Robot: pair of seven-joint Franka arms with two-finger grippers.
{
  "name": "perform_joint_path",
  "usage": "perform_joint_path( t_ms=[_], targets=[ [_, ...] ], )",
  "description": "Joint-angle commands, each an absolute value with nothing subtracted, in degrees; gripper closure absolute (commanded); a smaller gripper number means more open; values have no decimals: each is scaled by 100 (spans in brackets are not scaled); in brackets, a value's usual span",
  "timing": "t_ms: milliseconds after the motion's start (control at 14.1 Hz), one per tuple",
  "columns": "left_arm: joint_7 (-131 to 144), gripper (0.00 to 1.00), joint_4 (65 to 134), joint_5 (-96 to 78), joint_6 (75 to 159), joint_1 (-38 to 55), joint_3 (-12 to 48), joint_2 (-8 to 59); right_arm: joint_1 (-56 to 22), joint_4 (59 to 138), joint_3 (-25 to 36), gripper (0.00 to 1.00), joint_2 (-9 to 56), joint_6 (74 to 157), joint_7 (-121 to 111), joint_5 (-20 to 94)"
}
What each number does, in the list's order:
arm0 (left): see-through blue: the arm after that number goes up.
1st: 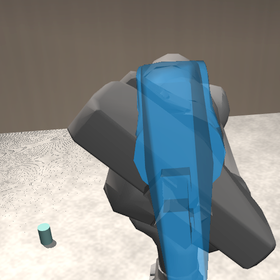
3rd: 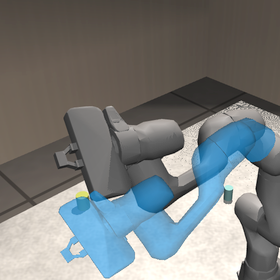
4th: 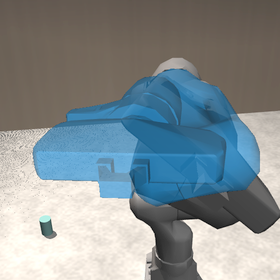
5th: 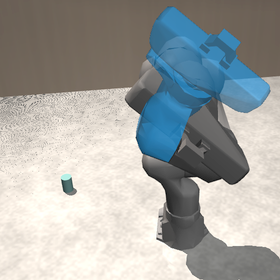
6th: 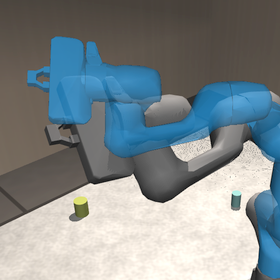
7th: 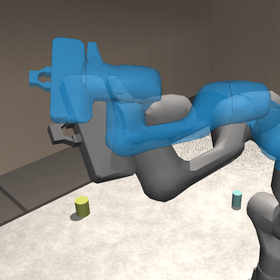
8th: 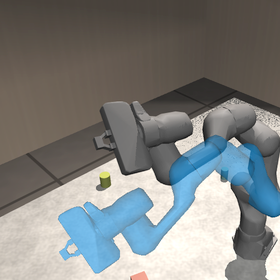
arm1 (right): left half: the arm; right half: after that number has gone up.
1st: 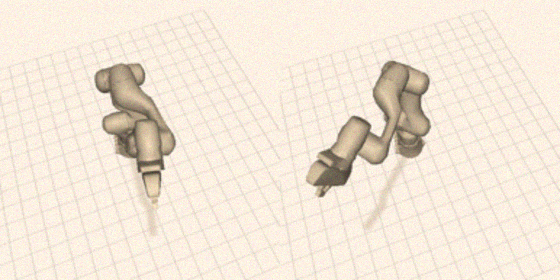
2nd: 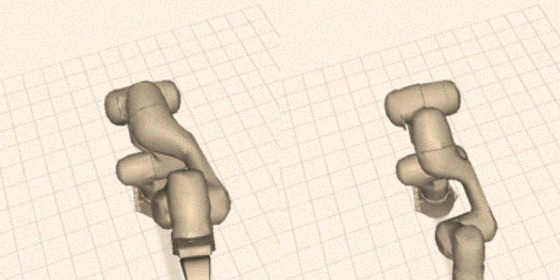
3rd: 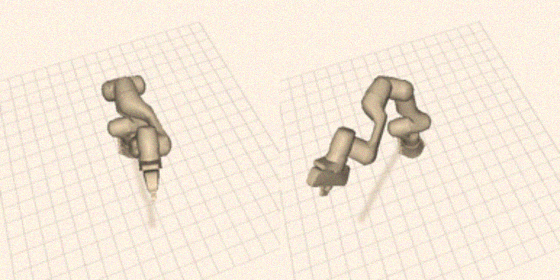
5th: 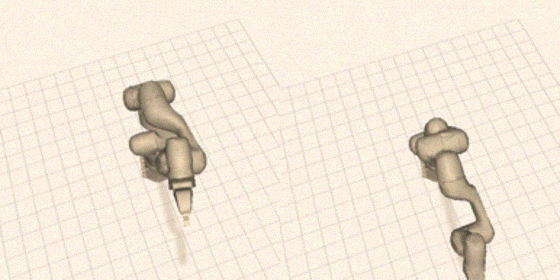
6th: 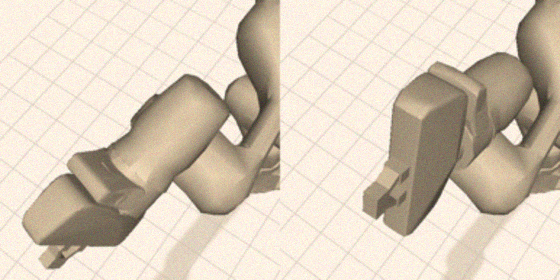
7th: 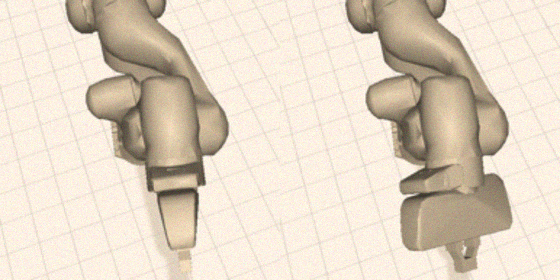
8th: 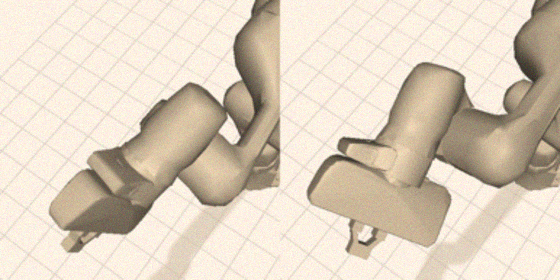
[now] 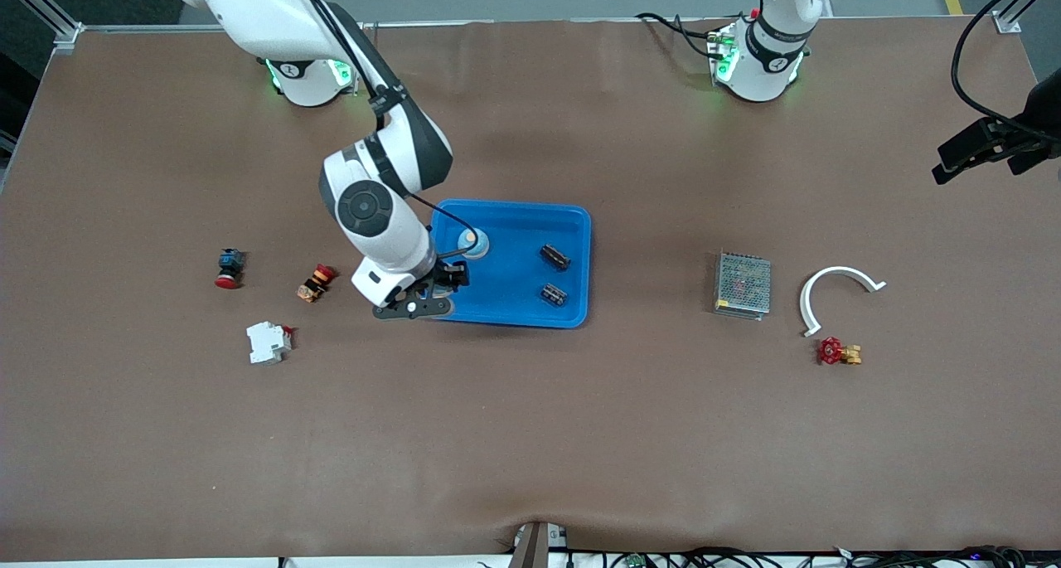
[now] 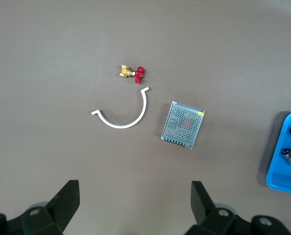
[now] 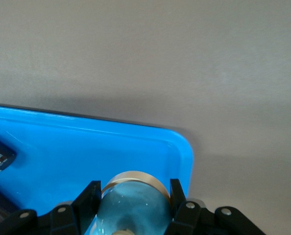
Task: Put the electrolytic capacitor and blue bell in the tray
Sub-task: 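Carry the blue bell over the tray with the right gripper and lower it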
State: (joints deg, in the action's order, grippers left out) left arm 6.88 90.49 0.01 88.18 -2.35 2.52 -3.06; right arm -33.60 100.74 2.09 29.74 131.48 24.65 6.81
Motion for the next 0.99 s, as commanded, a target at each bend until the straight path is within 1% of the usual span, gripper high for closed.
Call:
perform_joint_path(
  t_ms=[0, 354, 637, 708, 779, 850, 920],
  targets=[
    [571, 0, 9158, -132, 8824, -334, 316, -440, -3577, 9896, 272, 61, 3356, 13454, 2724, 791],
    [571, 0, 9158, -132, 8930, -343, 316, -360, -3718, 9932, 264, 60, 3744, 13816, 2681, 782],
    [606, 0, 9141, -141, 8903, -351, 299, -360, -3779, 10011, 264, 60, 3858, 14036, 2663, 782],
    [589, 0, 9132, -141, 8895, -352, 273, -360, -3797, 10011, 264, 57, 3850, 14036, 2663, 782],
    [571, 0, 9123, -141, 8886, -352, 264, -360, -3788, 10011, 264, 48, 3850, 14036, 2663, 782],
    [563, 0, 9123, -123, 8877, -352, 264, -360, -3788, 10011, 272, 23, 3850, 14027, 2663, 782],
    [563, 0, 9123, -123, 8868, -343, 272, -360, -3788, 10011, 264, 0, 3850, 14019, 2663, 791]
  ],
)
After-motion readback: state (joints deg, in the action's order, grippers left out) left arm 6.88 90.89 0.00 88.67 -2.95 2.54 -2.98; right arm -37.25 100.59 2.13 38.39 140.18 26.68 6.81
